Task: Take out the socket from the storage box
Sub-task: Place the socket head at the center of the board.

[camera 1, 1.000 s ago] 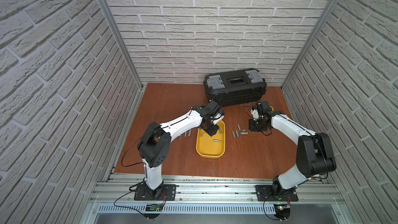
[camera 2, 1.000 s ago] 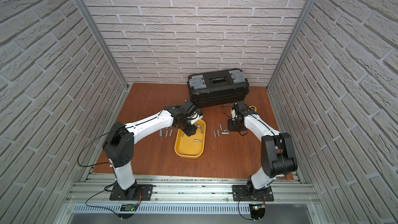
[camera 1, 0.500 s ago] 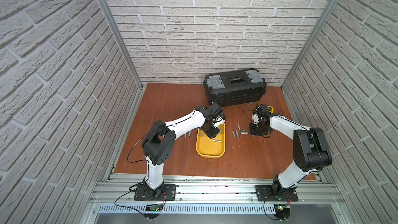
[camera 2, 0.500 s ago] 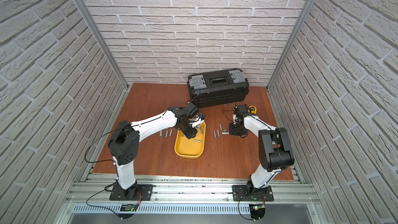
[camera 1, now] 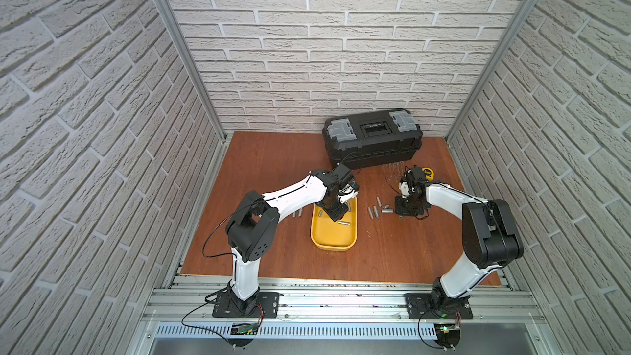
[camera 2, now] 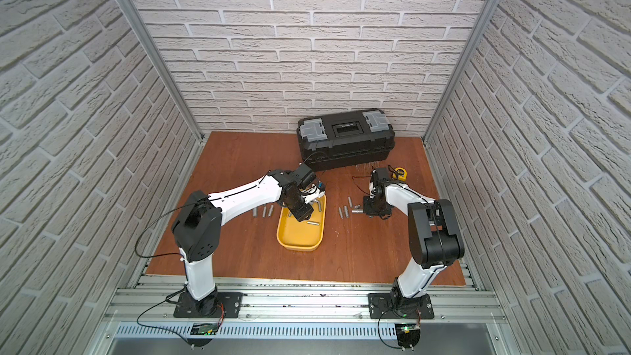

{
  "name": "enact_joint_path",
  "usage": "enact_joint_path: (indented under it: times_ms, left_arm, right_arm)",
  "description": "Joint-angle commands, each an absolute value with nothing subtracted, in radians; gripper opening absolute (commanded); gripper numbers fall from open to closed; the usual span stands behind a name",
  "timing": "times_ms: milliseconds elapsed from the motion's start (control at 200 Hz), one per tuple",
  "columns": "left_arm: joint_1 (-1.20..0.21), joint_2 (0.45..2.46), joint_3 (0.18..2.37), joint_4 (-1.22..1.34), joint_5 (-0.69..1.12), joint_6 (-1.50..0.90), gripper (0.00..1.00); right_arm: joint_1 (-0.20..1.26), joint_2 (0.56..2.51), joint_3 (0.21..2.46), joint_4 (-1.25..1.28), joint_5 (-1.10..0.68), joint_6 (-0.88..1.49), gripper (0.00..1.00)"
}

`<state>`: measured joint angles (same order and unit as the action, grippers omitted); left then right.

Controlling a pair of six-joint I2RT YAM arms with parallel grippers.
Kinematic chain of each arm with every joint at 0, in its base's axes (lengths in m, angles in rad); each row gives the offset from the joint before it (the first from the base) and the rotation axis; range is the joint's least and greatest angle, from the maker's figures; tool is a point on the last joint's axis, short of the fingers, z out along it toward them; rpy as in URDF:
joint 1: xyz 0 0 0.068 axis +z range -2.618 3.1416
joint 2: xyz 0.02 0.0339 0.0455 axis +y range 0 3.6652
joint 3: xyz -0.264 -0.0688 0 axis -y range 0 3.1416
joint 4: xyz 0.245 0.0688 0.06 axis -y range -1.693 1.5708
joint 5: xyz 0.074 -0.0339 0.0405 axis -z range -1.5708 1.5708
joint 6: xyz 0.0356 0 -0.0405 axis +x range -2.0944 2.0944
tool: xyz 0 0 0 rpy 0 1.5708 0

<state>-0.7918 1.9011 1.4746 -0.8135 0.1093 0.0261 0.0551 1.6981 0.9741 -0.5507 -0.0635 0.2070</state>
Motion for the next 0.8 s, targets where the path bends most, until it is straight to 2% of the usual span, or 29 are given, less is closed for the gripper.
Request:
enact_joint_path:
  times_ms: [0, 215, 795]
  left_arm:
    - [-0.799, 1.92, 1.469, -0.838, 0.1, 0.049, 0.48]
    - [-0.808, 1.938, 1.481, -0.857, 0.094, 0.074, 0.47]
    - [-0.836, 2.027, 1.532, -0.846, 0.098, 0.148, 0.47]
  right_arm:
    - [0.049, 1.666, 0.985, -0.589, -0.039, 0.206, 0.38]
    - [0.049, 1.589, 1.032, -0.642, -0.026, 0.2, 0.42]
    - [0.037, 1.499, 1.031, -0.661, -0.057, 0.207, 0.44]
